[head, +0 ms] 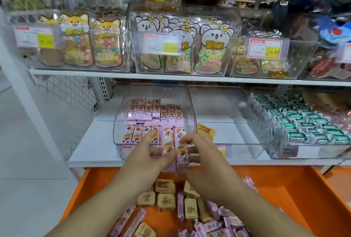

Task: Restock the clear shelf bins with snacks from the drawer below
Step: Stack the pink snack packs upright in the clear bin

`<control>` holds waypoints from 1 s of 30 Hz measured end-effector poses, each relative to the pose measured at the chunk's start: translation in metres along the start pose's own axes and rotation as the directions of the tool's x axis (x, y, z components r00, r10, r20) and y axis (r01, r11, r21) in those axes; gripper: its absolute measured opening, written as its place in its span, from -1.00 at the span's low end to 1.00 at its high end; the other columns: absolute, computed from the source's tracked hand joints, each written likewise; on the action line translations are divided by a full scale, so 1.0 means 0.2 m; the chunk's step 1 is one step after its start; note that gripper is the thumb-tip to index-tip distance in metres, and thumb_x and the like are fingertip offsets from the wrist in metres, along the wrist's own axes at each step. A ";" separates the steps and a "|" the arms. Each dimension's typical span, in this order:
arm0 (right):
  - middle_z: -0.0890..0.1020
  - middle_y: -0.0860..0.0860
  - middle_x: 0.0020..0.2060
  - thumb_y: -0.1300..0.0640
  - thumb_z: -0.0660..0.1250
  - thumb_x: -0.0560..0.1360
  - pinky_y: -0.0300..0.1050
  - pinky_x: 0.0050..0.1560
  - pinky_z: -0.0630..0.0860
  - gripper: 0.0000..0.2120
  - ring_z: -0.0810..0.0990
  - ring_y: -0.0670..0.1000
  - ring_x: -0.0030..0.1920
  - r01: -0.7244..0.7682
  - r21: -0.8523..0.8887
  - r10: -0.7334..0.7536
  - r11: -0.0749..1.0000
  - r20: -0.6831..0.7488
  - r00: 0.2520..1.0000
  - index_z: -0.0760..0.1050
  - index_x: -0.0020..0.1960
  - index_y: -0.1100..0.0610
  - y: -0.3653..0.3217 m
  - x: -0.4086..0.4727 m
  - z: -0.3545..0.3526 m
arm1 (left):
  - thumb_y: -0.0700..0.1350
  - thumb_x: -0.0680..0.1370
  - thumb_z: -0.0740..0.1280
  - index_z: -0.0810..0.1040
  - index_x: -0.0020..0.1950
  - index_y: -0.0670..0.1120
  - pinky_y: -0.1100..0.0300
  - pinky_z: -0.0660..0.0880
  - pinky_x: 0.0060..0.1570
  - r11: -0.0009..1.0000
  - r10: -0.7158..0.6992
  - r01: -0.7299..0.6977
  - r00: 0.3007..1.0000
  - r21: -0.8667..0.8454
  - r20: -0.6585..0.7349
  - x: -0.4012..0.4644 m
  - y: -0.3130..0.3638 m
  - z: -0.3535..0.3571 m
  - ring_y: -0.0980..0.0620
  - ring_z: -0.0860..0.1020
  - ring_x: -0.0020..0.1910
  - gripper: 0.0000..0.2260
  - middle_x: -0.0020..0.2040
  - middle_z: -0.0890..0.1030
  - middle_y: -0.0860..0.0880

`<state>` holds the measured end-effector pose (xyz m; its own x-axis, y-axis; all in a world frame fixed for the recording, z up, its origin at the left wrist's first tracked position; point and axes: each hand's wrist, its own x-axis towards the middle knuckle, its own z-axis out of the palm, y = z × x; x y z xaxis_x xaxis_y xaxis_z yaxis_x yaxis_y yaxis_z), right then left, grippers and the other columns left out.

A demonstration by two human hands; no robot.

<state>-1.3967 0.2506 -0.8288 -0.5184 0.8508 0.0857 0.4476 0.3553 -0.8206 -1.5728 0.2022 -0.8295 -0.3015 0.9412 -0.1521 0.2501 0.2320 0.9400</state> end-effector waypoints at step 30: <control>0.50 0.02 0.43 0.27 0.30 0.59 -0.05 0.27 0.48 -0.43 0.47 0.08 0.40 -0.174 -0.384 0.085 0.907 -0.239 0.967 0.33 0.57 0.02 0.18 0.87 0.24 | 0.14 0.67 0.26 0.43 0.52 0.12 0.00 0.25 0.38 0.486 0.462 -0.277 0.886 0.829 0.025 0.96 -0.18 -0.04 -0.07 0.23 0.41 -0.58 0.48 0.41 0.04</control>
<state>-1.5061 0.3926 -0.8698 -0.2890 0.9457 0.1486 0.7758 0.3223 -0.5424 -1.6468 0.3722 -0.8894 -0.1286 0.9477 0.2922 0.9678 0.0556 0.2456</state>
